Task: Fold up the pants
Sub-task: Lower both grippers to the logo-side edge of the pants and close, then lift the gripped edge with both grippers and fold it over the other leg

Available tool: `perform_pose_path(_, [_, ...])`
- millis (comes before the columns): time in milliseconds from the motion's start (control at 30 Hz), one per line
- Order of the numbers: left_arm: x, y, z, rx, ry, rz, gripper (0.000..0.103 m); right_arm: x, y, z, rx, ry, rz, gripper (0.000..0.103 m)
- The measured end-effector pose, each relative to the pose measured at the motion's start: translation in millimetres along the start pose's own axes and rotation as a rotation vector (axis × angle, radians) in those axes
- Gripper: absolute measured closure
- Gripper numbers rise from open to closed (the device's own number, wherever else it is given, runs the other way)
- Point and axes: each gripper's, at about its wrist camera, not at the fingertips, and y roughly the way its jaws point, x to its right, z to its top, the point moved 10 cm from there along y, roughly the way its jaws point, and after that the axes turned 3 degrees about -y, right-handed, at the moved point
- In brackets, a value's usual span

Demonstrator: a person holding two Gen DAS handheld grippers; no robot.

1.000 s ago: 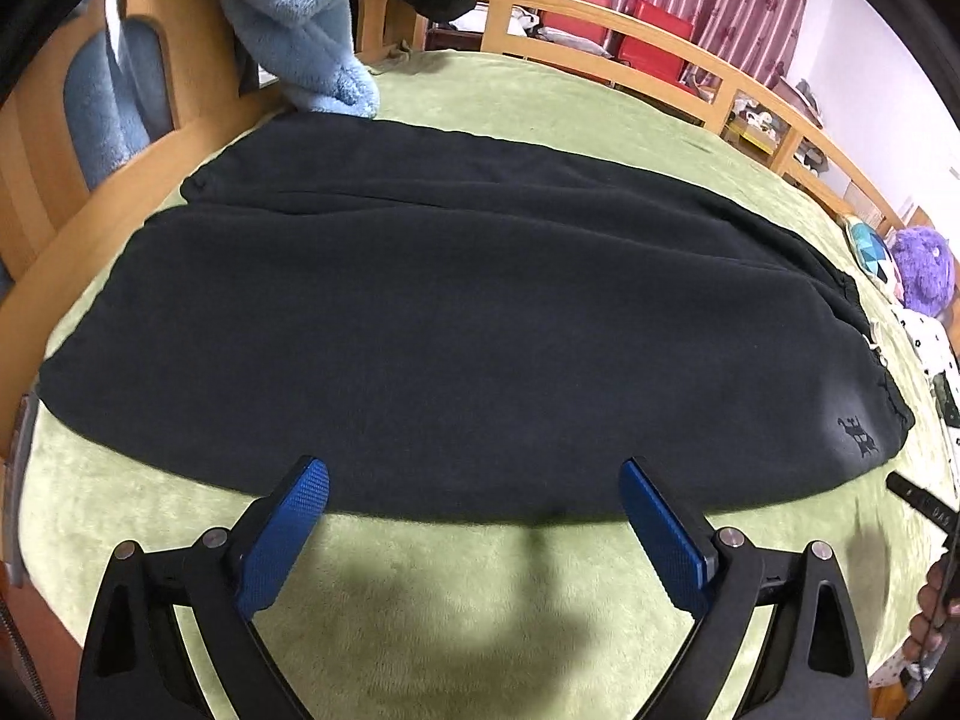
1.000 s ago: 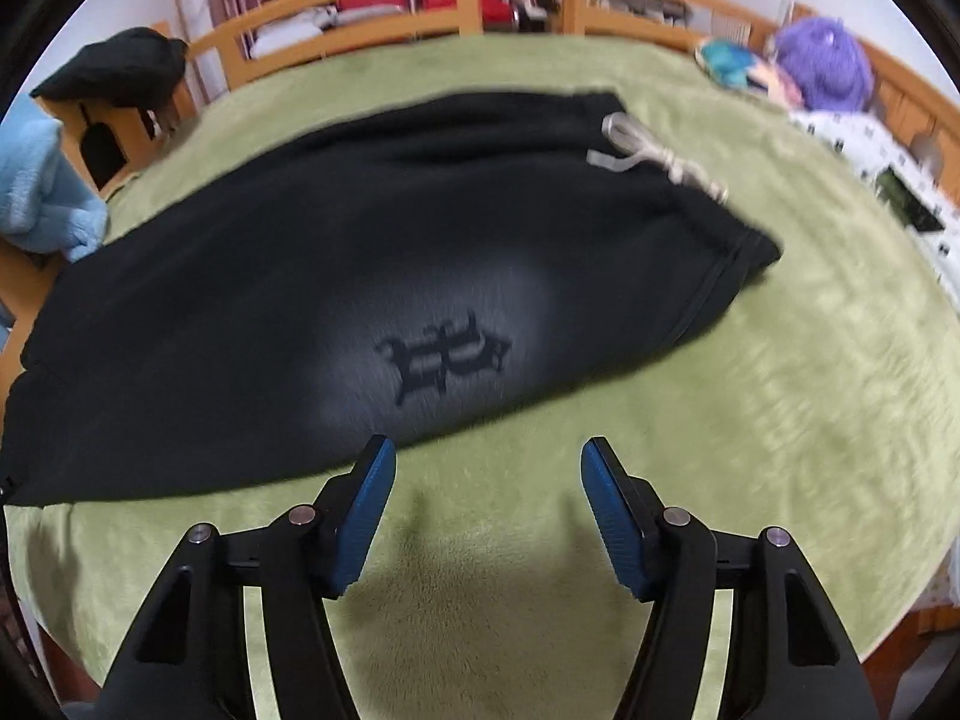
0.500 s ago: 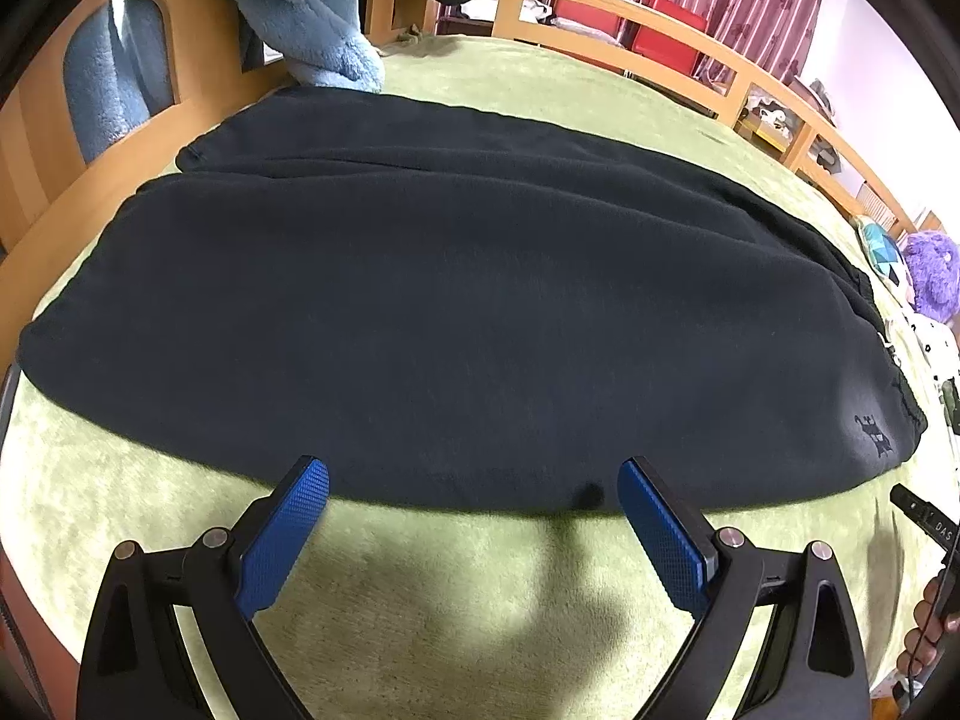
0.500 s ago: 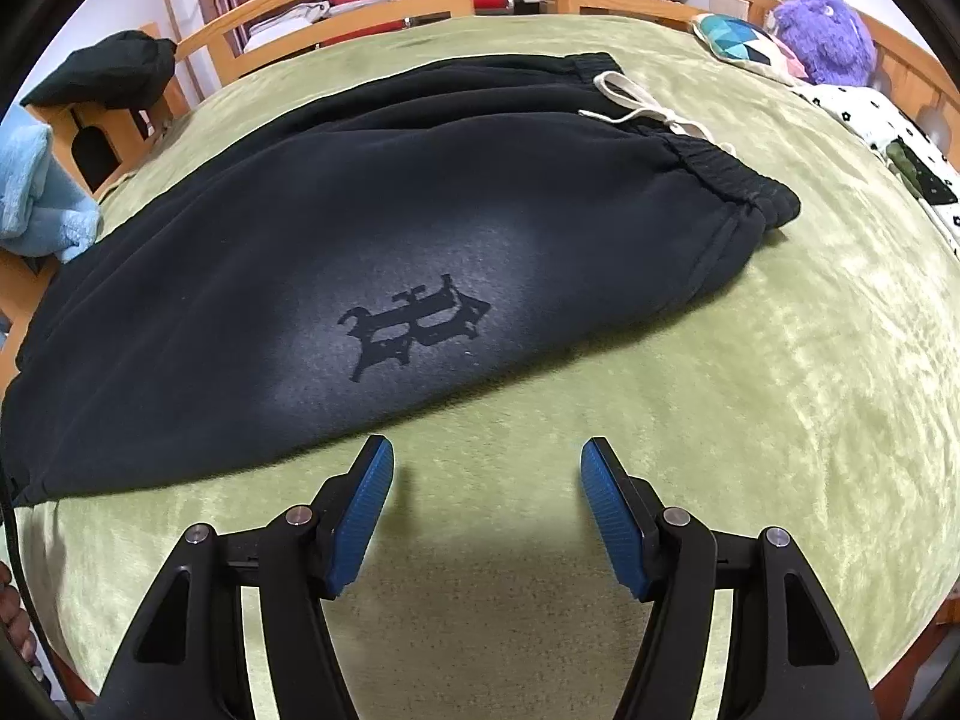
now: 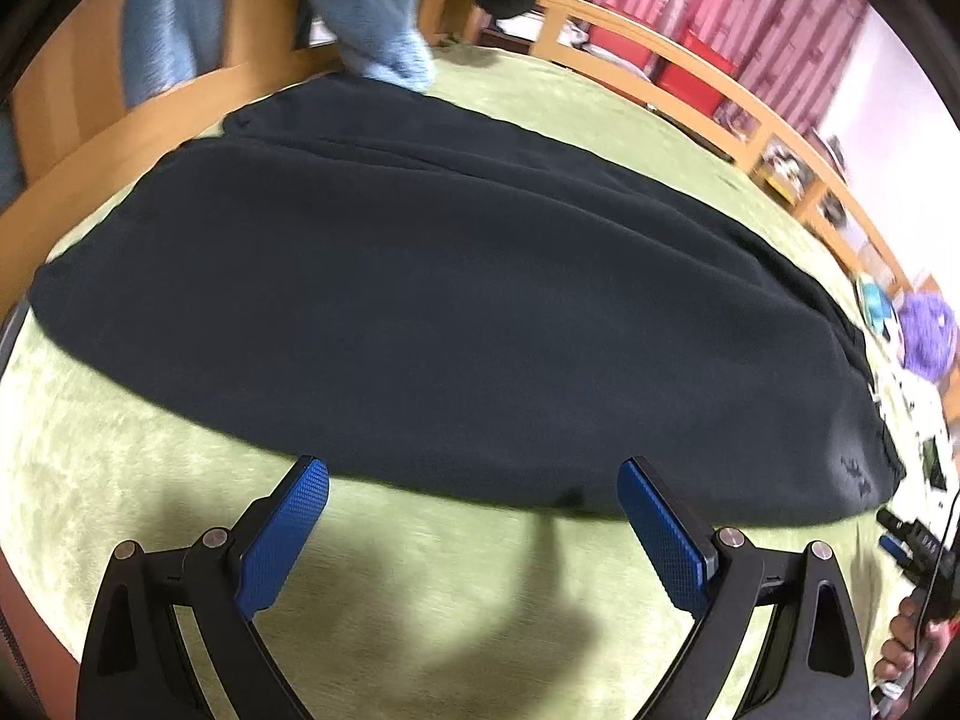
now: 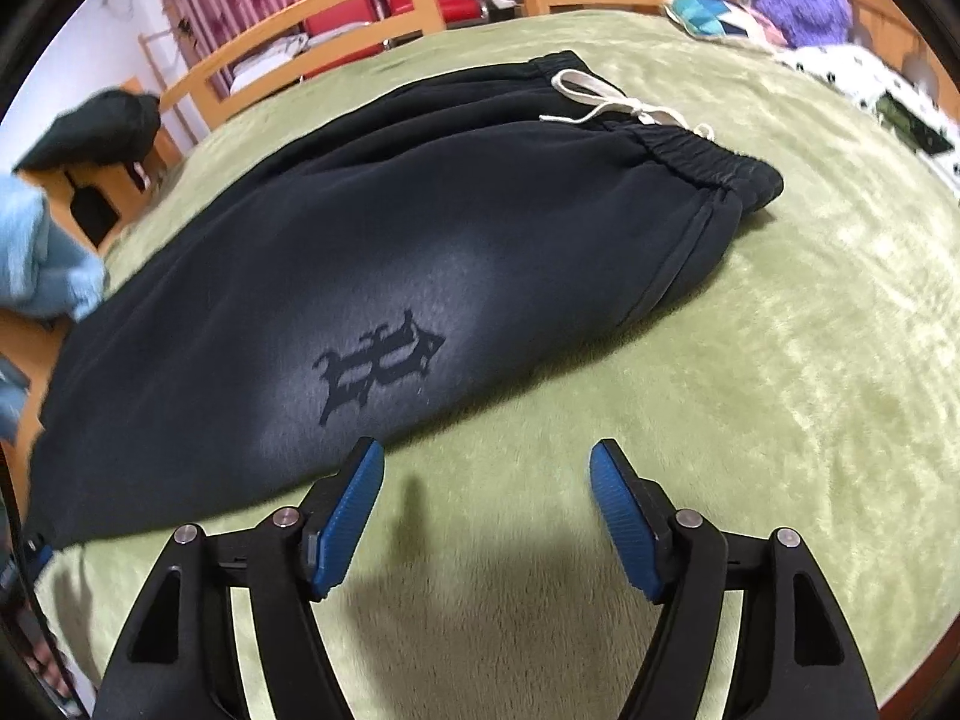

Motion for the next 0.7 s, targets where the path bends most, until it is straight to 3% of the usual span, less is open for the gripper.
perform_pose_path(167, [-28.4,18.1,4.0,-0.025,-0.107,-0.015,0.006,7.2,26.8,2.1,-0.045,0.080,0.038,0.031])
perform_pose_path(300, [-37.2,31.5,21.3,0.005,-0.183,-0.037,0.008,5.1,34.6,17.2,0.010,0.116,0.064,0.029])
perform_pose_path(367, [-42.0,35.7,30.4,0.010,-0.225,-0.018,0.024,4.6,40.6,26.1,0.022,0.145,0.070,0.030])
perform_pose_path(400, [-43.7,37.6,35.8,0.011,-0.254,-0.022,0.044,3.2,41.7,30.1,0.032,0.143,0.074,0.047])
perform_pose_path(433, [-44.3,38.7,39.9,0.005,-0.272,-0.035,0.069,-0.9,43.6,35.0,0.036,0.125,0.079,0.078])
perform_pose_path(500, [-44.7,38.4,50.3,-0.019,-0.272,-0.048,0.094,-7.7,41.4,42.6,0.033,0.092,0.075,0.085])
perform_pose_path(600, [-34.7,18.2,72.9,-0.005,-0.288,-0.158,0.095,-20.3,17.6,60.8,0.088,0.057,0.076,0.088])
perform_pose_path(700, [-15.9,-9.0,97.9,0.017,-0.164,-0.135,0.095,-33.7,-12.3,86.4,0.135,0.019,0.087,0.090])
